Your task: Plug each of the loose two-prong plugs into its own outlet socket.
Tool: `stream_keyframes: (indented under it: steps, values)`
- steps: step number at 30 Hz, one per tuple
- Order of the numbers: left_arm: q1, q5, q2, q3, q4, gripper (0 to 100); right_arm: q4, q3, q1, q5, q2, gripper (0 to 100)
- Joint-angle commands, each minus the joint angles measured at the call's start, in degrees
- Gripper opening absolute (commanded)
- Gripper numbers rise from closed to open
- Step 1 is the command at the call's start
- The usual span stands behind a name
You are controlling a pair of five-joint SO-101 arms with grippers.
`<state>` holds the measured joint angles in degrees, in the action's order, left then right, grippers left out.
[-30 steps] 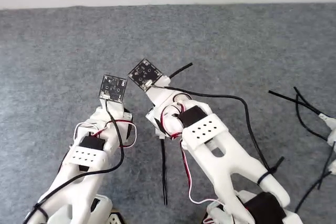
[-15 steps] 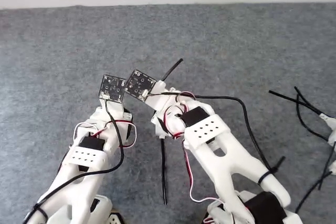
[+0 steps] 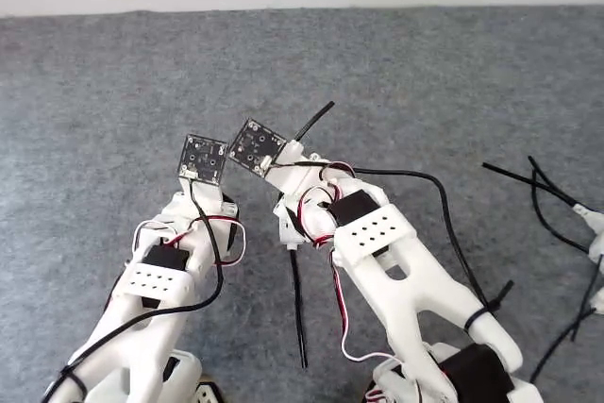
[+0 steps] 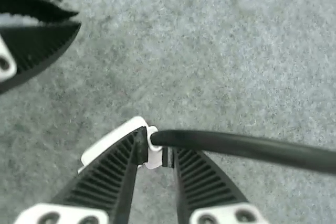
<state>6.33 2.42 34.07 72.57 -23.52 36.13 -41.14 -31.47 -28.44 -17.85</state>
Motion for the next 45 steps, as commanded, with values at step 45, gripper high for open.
stream_keyframes:
  steps: [45]
  values:
    - [-7.12,8.44,1.41,-1.45,5.54,2,-8.22,-2.55,-1.71,-0.18,-0.31,0.9]
